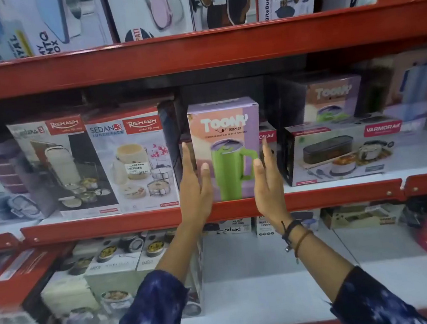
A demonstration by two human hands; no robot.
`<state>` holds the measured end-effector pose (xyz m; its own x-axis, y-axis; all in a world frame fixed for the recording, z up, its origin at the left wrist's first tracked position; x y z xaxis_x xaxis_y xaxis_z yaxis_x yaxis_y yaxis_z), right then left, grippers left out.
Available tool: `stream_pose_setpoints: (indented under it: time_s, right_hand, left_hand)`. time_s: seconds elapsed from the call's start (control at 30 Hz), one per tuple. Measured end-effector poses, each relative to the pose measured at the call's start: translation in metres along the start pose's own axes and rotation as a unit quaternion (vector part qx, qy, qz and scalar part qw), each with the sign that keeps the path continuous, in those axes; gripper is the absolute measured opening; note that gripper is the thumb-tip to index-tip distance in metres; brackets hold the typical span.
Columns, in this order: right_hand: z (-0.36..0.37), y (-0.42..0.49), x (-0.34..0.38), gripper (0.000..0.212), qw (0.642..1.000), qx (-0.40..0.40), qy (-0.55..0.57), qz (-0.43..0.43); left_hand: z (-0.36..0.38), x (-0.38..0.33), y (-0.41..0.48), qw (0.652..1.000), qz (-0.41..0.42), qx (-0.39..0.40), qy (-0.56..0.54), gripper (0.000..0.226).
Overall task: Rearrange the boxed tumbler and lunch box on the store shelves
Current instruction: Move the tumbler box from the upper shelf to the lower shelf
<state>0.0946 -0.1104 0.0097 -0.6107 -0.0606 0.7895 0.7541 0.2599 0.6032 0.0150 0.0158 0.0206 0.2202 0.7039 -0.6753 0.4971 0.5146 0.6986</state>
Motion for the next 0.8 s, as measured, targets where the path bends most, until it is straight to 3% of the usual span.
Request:
stream_pose_setpoints:
  time_s: [0.2,0.37,0.53,0.8]
  right_hand:
    - [-0.014,0.022,0.001,0.057,0.999,0.001,-0.031,0.027]
    - [-0.029,0.015,0.005,0.056,1.000,-0.007,0.024,0.011]
    - [-0.056,-0.001,0.029,0.054,0.996,-0.047,0.067,-0.033]
    - [-0.122,-0.051,0.033,0.047,0.988,-0.091,-0.004,-0.126]
  left_hand:
    - [-0.004,0.013,0.014,1.000,-0.026,-0.001,0.009,0.051]
    - [-0.009,-0.009,0.002,1.000,-0.003,-0.022,-0.022,0.045]
    - [-0.017,-0.047,-0.014,0.996,0.036,-0.054,-0.055,0.050]
    - [-0.002,-0.071,-0.082,0.998,0.046,-0.029,-0.045,0.049]
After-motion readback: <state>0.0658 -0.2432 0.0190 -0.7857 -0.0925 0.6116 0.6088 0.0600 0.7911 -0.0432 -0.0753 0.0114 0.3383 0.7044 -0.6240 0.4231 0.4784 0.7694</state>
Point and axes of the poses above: each hand's wrist, its own y-axis towards the middle knuckle, its own z-axis out of the palm, x = y × z, the point moved 3 cm from there along y, towards the middle knuckle, and after that the axes turned 1 degree about z, right-handed, at the moved point
